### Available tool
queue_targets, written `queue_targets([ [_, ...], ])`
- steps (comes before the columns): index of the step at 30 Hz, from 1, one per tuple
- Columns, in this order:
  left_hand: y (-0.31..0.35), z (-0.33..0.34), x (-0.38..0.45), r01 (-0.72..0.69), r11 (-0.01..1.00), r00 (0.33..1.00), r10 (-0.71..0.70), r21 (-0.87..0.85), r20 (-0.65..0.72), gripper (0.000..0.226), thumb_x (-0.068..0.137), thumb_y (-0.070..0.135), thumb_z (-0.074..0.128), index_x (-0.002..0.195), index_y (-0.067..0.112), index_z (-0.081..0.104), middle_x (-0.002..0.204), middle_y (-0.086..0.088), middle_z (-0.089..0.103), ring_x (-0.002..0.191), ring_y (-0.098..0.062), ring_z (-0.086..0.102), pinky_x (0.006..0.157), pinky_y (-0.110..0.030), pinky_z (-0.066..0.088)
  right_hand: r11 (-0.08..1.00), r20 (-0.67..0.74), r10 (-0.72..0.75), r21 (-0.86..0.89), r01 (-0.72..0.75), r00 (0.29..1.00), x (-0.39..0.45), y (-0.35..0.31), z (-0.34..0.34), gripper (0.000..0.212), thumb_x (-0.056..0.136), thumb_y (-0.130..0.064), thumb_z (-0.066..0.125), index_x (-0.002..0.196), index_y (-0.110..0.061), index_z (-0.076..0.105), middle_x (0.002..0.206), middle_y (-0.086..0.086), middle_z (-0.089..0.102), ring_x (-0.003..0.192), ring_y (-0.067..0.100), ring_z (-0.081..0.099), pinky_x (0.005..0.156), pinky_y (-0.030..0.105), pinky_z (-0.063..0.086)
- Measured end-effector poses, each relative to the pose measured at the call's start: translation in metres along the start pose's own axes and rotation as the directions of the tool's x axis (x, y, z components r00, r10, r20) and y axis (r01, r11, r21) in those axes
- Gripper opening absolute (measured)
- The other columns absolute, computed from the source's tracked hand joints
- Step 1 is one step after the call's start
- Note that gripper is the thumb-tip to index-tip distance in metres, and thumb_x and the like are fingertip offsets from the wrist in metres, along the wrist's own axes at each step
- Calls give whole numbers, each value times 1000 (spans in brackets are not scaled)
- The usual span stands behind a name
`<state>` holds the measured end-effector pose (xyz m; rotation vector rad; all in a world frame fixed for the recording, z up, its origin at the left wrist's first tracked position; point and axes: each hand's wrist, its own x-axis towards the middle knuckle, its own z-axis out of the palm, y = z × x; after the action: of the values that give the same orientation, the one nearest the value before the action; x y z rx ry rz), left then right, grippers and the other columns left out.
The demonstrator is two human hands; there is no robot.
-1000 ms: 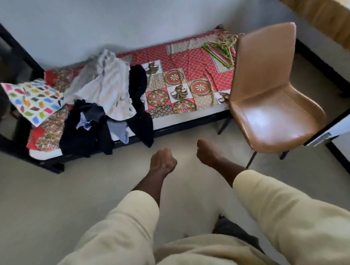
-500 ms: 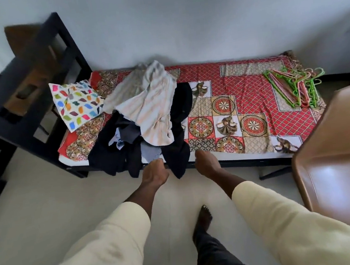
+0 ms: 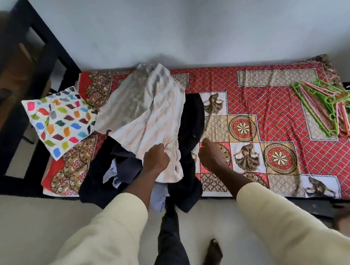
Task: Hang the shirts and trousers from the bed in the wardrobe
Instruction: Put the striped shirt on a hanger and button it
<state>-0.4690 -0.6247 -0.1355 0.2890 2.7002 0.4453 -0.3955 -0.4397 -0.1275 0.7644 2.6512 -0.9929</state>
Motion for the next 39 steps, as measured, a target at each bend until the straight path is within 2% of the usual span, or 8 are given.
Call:
queue_targets([
  [17, -119, 8, 380, 215, 940, 947, -266, 264, 178, 49, 93, 28, 57, 136, 7, 47, 141, -19, 36, 129, -37, 36, 106, -47, 32, 972, 121, 199, 100, -211, 973, 312, -103, 127, 13, 91, -10, 49, 97, -3, 59, 90, 11, 66, 80, 29, 62, 69, 39, 52],
  [22, -141, 16, 376, -170, 975, 976, 147, -142, -161, 4, 81, 1, 63, 82, -3, 64, 97, -21, 62, 95, -38, 60, 80, -41, 49, 947, 126, 238, 191, -259, 963, 339, -124, 148, 17, 96, -18, 50, 91, -4, 57, 87, 7, 64, 79, 26, 61, 61, 34, 45],
  [25, -137, 1, 340, 9, 915, 989, 51, -403, 138, 14, 81, 9, 55, 72, -1, 57, 66, -2, 56, 66, -23, 57, 63, -30, 37, 862, 225, 308, 346, -371, 924, 360, -149, 145, 56, 93, -49, 59, 124, -3, 50, 118, 10, 58, 108, 26, 56, 80, 31, 40],
  [28, -129, -15, 307, 223, 890, 800, 65, -397, 596, 18, 84, -3, 60, 67, -7, 60, 56, 6, 50, 46, -1, 47, 56, -25, 36, 589, 447, 357, 574, -569, 820, 374, -174, 141, 101, 85, -43, 73, 152, -1, 11, 144, 15, 41, 129, 31, 46, 101, 41, 44],
  [31, -120, -31, 298, 164, 964, 431, 119, -207, 895, 19, 87, -2, 60, 70, 5, 63, 69, 4, 63, 65, -5, 55, 65, -21, 40, 725, 347, 362, 479, -495, 865, 367, -184, 153, 55, 87, -11, 62, 136, -2, 41, 126, 13, 57, 101, 28, 58, 76, 34, 49],
  [33, -130, -30, 320, 247, 925, 495, 135, -288, 858, 13, 90, 6, 58, 85, 4, 70, 85, -8, 69, 77, -18, 62, 72, -26, 47, 886, 239, 272, 317, -340, 932, 352, -182, 157, 32, 89, -9, 49, 120, -2, 54, 111, 9, 60, 92, 28, 56, 73, 32, 42],
  [36, -128, -46, 369, 365, 784, 911, -190, -503, 365, 12, 90, 17, 54, 88, 10, 64, 85, -12, 68, 72, -25, 65, 63, -28, 51, 998, 392, 42, -56, -22, 919, 326, -161, 161, 27, 98, -12, 43, 113, 3, 60, 114, 17, 61, 104, 34, 57, 80, 35, 43],
  [39, -121, -57, 419, 290, 862, 957, -260, -415, 128, 31, 90, 19, 56, 118, 5, 54, 107, -14, 62, 91, -28, 59, 68, -31, 43, 929, 679, 65, -308, 203, 731, 308, -132, 169, 35, 100, -26, 49, 122, 0, 59, 123, 19, 58, 116, 36, 56, 92, 40, 45],
])
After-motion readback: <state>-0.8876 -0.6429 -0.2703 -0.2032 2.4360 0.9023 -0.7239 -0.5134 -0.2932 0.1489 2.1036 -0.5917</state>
